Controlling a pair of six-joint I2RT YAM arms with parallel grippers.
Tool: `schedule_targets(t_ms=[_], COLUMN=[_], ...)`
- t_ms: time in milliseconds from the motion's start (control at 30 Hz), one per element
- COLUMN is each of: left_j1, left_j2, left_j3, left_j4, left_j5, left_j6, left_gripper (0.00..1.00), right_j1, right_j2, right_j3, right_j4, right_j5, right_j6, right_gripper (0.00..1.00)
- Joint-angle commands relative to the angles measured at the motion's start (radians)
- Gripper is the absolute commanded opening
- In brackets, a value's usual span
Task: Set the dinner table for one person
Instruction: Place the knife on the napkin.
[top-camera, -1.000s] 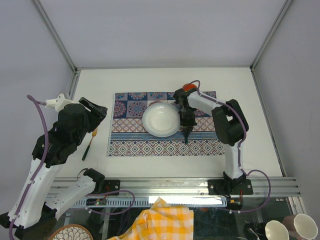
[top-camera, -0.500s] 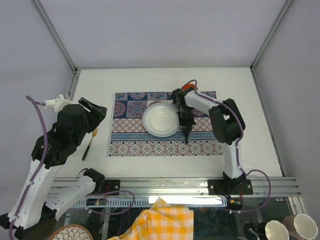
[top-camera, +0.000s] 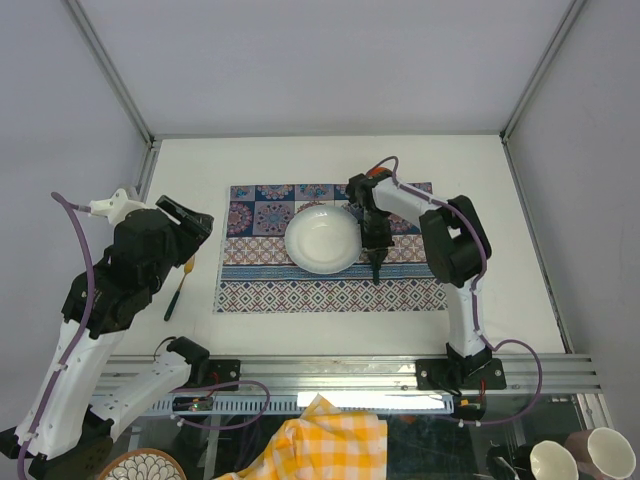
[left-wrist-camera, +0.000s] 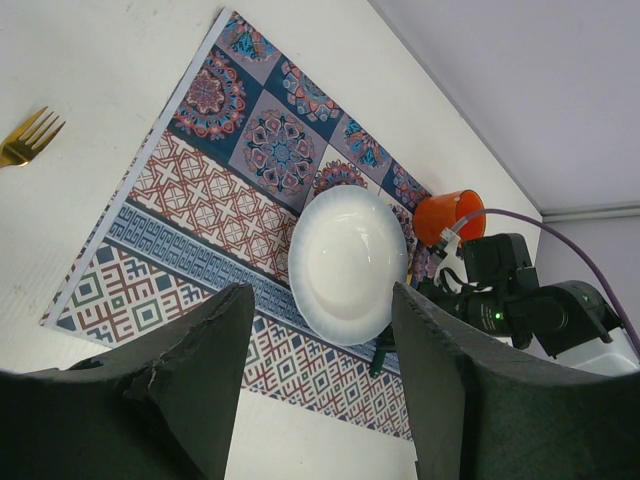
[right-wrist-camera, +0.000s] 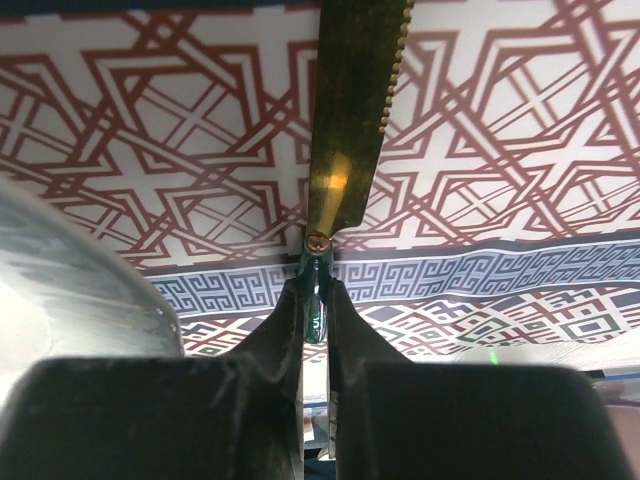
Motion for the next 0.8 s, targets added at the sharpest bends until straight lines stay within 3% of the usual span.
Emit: schedule_targets(t_ms=[0, 567, 767], left_j1=[0.006, 0.006, 0.006], left_j2=[-0.009, 0.001, 0.005], left_j3=[0.012, 0.005, -0.005], left_j4=[0.030, 0.033, 0.046], left_j5=[-0.012, -0.003, 0.008], left_j6=[0.020, 0.016, 0.017], left_gripper=[0.59, 0.58, 0.59], right_j1=[-0.019, -0.026, -0.026], right_j2=[-0.023, -0.025, -0.055], right_j3=[0.032, 0.026, 0.040], right_j4=[0.041, 0.052, 0.033], right_j5=[0.061, 0.062, 0.082], right_j6=[0.012, 0.009, 0.020], right_gripper=[0.00, 0.01, 0.13])
